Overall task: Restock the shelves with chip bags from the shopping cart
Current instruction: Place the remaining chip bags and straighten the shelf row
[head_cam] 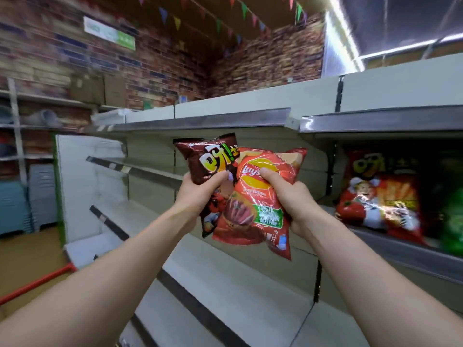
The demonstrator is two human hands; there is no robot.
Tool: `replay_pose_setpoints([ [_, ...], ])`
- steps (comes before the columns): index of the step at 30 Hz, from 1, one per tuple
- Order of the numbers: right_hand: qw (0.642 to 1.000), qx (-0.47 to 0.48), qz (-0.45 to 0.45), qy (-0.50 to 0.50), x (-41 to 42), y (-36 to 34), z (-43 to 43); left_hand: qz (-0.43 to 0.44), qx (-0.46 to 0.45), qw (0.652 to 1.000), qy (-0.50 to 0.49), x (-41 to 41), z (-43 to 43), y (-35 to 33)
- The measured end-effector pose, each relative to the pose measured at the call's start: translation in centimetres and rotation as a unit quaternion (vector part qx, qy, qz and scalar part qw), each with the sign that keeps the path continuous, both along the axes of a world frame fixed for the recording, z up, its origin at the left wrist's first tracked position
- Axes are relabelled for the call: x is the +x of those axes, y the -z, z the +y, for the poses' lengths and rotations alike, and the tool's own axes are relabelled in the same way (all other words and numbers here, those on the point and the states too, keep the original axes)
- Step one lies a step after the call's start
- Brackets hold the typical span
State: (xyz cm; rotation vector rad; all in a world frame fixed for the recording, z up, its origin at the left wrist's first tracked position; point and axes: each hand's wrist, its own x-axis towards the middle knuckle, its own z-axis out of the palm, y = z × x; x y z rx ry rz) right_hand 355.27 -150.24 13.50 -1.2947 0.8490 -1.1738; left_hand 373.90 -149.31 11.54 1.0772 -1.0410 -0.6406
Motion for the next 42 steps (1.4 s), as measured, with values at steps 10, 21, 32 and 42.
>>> replay_pose_setpoints([
  [10,0.998,0.029,-0.002,0.053,-5.0,-1.9,-2.0,0.002,0.076,0.995,0.067,-4.3,-4.3,-3.8],
  [21,0.989,0.085,0.057,0.104,-5.0,-1.6,-8.7,0.017,0.144,0.981,0.129,-3.3,-14.2,-3.7],
  [32,0.983,0.111,0.051,0.135,-0.1,-1.8,-18.9,0.058,0.131,0.965,0.220,3.6,-24.8,-4.5],
  [42,0.937,0.005,0.041,0.347,-1.4,-1.9,-24.1,-0.037,0.159,0.916,0.368,6.8,-27.4,-4.9],
])
